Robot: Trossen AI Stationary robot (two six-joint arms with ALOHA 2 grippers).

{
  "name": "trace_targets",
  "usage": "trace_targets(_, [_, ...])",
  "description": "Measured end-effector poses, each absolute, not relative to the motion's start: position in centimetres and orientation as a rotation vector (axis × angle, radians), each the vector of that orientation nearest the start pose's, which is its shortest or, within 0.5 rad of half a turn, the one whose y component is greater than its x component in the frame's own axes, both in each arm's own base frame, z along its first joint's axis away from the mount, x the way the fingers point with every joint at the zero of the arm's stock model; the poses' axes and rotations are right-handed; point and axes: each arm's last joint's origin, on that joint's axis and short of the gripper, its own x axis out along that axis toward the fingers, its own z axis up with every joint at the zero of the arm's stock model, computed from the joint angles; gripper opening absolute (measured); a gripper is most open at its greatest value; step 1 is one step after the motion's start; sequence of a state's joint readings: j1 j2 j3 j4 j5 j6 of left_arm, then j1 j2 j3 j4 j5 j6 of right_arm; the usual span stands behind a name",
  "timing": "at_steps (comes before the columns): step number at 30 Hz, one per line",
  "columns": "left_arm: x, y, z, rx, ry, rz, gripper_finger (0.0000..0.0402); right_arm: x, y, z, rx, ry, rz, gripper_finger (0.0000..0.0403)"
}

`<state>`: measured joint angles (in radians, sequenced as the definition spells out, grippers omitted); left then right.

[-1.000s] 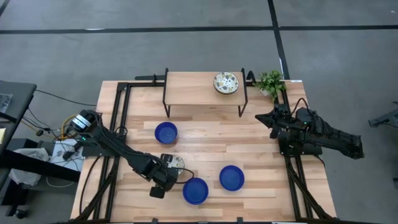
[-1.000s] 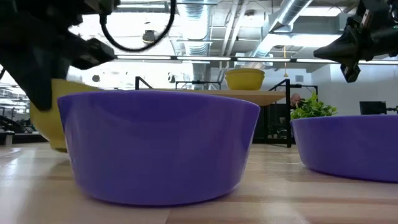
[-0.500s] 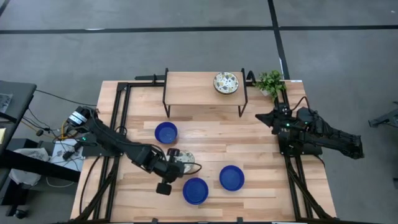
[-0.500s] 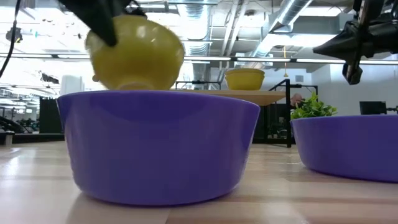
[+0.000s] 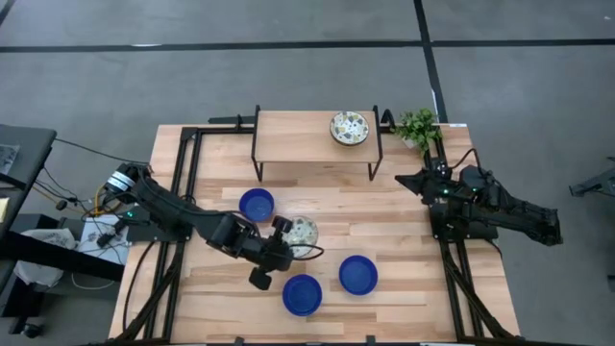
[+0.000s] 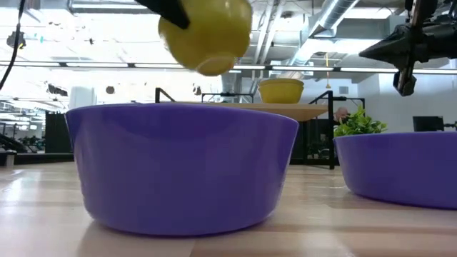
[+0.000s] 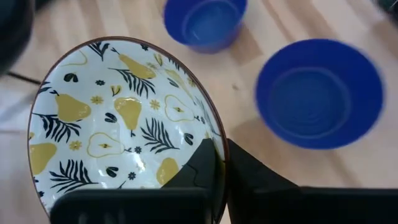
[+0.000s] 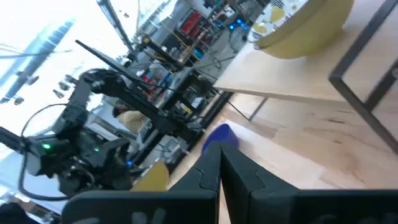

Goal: Pick & Place Mini bowls
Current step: Stack the white patterned bowl on top of the white patterned bowls on the shelf

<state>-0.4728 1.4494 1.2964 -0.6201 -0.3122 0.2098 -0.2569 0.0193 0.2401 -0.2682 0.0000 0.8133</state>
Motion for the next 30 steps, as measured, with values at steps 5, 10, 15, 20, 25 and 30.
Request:
trace_targets(5, [28.2,-13.0,32.9,0.669,0.640,-0.208,0.0009,7.7,-1.8,22.8,0.799,-0.152,-0.174,0.0000])
trace_targets(10, [28.4,-12.7,33.1,0.725,0.625,-0.212,0.0009,8.1,-1.6,24.6,0.724,-0.293,-0.077,0.0000])
trace_targets(15, [28.7,-12.0,33.0,0.786,0.632,-0.213,0.0010,9.1,-1.2,25.4,0.653,-0.330,-0.005,0.0000])
trace_targets(20, [28.9,-11.0,32.9,0.804,0.663,-0.195,0.0010,11.1,-0.7,25.3,0.657,-0.247,0.035,0.0000])
trace_targets(25, [29.0,-9.8,32.5,0.807,0.723,-0.176,0.0010,13.6,-0.3,26.6,0.638,-0.138,0.043,0.0000])
trace_targets(30, [29.2,-9.0,32.5,0.794,0.745,-0.168,0.0010,16.4,0.0,29.8,0.554,-0.057,0.036,0.0000])
